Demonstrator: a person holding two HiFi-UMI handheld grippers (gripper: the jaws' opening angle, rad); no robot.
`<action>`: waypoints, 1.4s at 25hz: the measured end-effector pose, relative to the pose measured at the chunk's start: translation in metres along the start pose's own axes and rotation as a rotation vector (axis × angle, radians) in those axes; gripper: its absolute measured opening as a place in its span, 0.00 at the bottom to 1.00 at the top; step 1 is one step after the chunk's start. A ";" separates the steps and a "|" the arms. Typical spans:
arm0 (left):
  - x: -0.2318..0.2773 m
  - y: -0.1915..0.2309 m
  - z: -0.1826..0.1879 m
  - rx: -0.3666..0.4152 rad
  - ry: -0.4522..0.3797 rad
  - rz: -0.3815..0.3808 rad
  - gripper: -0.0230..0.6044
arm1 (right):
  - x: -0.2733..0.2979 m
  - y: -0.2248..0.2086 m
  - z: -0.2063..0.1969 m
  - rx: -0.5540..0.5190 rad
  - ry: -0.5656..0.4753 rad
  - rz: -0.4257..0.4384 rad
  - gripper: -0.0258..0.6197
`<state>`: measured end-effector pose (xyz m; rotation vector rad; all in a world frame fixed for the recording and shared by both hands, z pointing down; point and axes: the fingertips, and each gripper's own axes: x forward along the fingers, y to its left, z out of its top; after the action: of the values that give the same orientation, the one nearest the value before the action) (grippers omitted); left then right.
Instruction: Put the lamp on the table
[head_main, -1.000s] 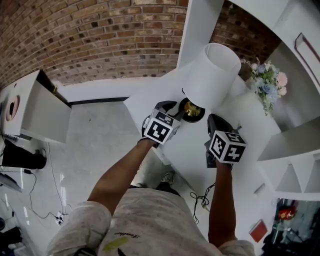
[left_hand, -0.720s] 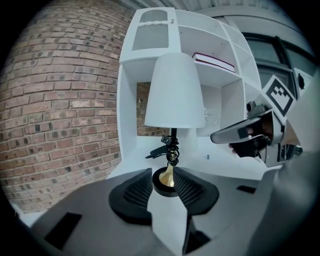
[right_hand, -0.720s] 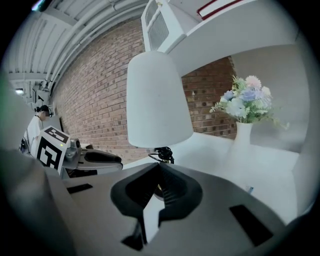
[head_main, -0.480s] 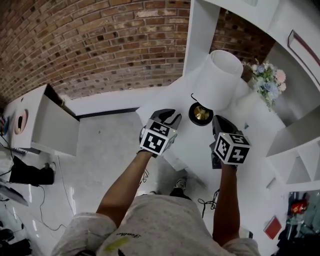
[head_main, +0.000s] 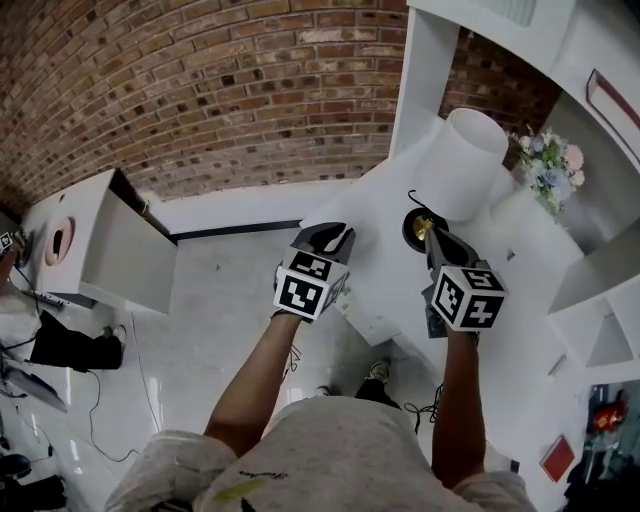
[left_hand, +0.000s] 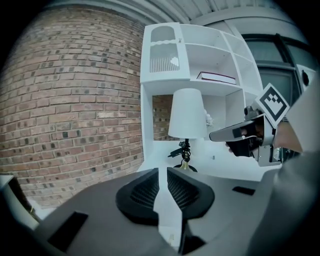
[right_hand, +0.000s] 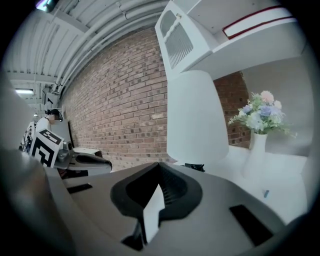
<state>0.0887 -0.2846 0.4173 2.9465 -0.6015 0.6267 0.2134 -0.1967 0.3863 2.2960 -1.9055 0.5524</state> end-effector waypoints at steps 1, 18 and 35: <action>-0.005 0.003 -0.001 0.001 -0.001 0.005 0.12 | 0.000 0.005 0.001 -0.003 -0.002 0.003 0.05; -0.066 0.022 -0.002 -0.058 -0.060 0.003 0.03 | -0.029 0.051 0.004 -0.050 -0.044 -0.011 0.05; -0.071 0.034 -0.012 -0.117 -0.018 0.009 0.03 | -0.036 0.054 -0.003 -0.055 -0.050 -0.029 0.05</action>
<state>0.0113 -0.2886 0.3988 2.8449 -0.6310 0.5461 0.1557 -0.1735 0.3688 2.3201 -1.8814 0.4370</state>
